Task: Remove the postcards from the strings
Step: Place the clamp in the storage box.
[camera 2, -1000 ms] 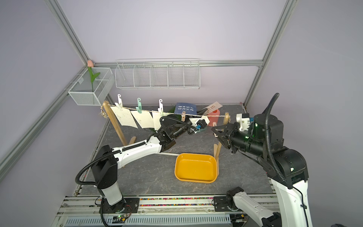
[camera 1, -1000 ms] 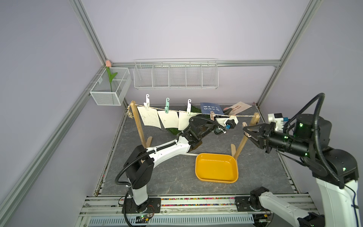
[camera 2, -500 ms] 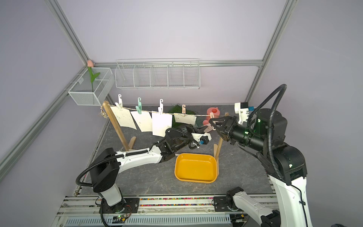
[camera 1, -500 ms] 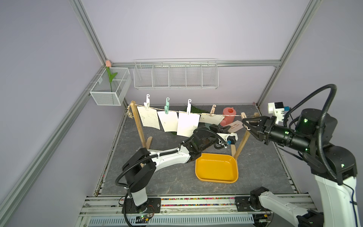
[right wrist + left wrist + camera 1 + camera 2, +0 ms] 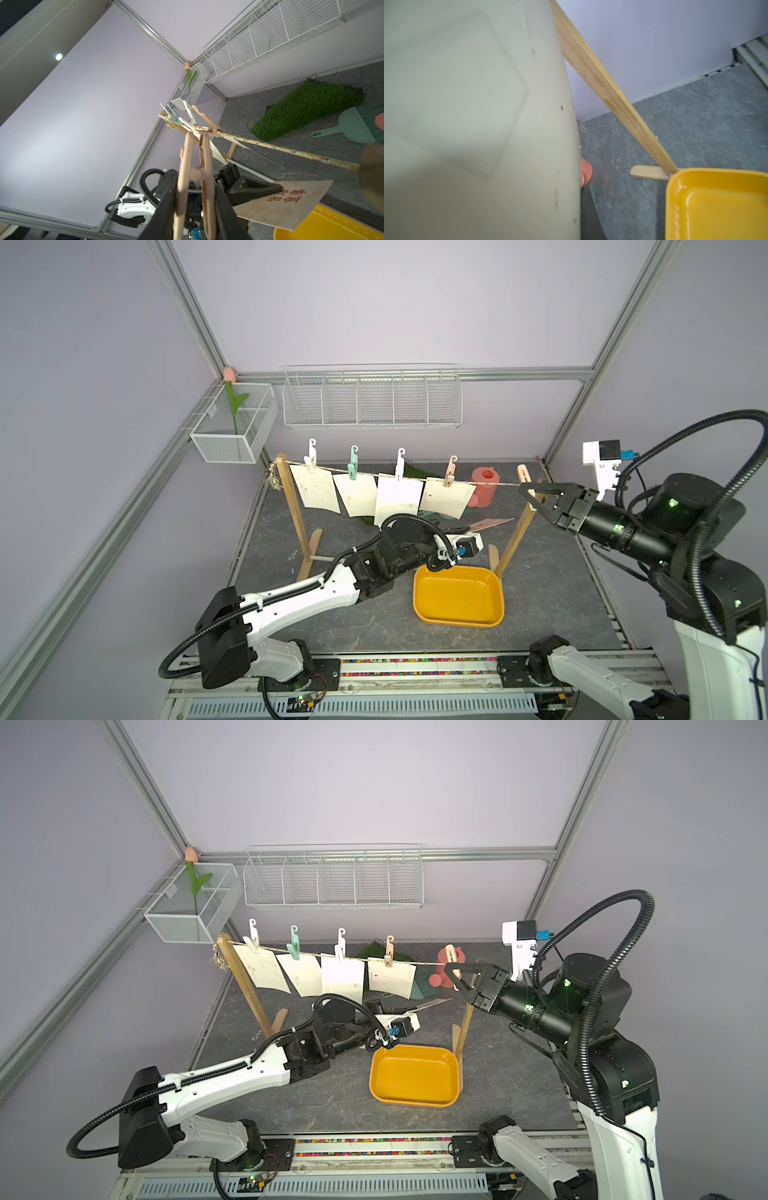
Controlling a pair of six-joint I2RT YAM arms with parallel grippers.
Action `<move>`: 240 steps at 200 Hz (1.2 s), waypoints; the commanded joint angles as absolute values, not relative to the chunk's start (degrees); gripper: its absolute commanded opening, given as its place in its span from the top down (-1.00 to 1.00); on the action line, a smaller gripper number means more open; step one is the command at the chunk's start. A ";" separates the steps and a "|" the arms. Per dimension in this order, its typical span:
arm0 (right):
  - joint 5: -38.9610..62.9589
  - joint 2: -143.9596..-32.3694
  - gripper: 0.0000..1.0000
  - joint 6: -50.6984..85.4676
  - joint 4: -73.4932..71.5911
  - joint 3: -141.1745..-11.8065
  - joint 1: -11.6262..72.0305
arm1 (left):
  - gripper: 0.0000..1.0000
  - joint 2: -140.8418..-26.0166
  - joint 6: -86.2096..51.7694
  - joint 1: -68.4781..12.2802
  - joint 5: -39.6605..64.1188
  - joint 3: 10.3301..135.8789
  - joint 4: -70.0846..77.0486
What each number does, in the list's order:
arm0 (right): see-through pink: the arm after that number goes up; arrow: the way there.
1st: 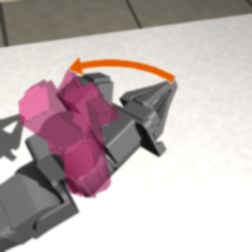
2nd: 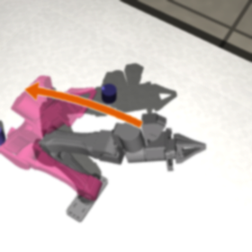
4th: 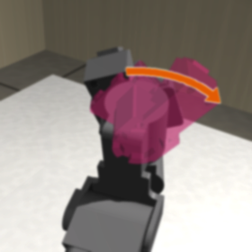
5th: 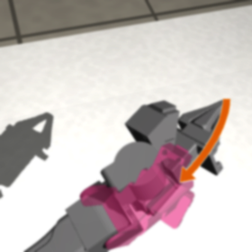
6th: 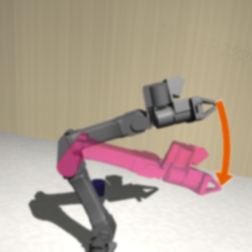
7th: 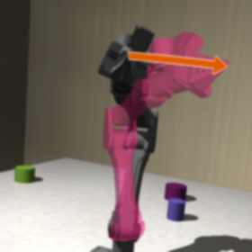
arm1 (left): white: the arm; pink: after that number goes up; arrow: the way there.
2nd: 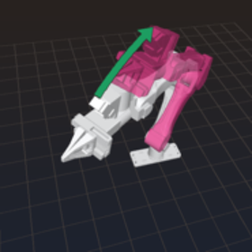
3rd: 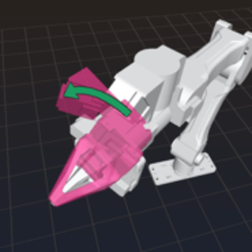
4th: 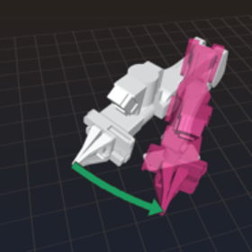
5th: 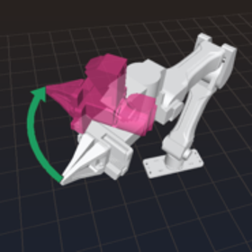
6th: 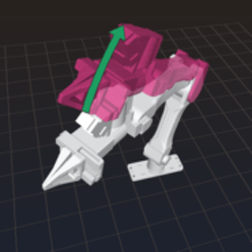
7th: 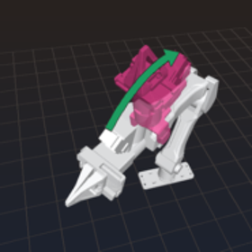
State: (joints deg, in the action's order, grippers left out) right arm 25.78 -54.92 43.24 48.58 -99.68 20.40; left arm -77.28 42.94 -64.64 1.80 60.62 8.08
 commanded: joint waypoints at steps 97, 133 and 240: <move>29.44 -47.08 0.39 23.36 49.53 -79.55 24.31 | 1.00 -46.87 7.64 -65.28 7.08 54.80 -33.96; 22.44 -43.92 0.40 19.15 46.07 -70.01 31.42 | 1.00 -43.57 -3.19 -65.24 6.07 54.79 -38.64; -11.68 -50.71 0.42 19.72 47.30 -55.03 62.31 | 1.00 -34.31 -25.23 -57.39 2.39 47.95 -39.52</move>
State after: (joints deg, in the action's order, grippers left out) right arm -1.76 -50.78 18.17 49.01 -58.08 58.67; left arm -36.51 -18.15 -58.39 4.27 49.54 -38.17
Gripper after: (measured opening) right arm 0.292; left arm 0.047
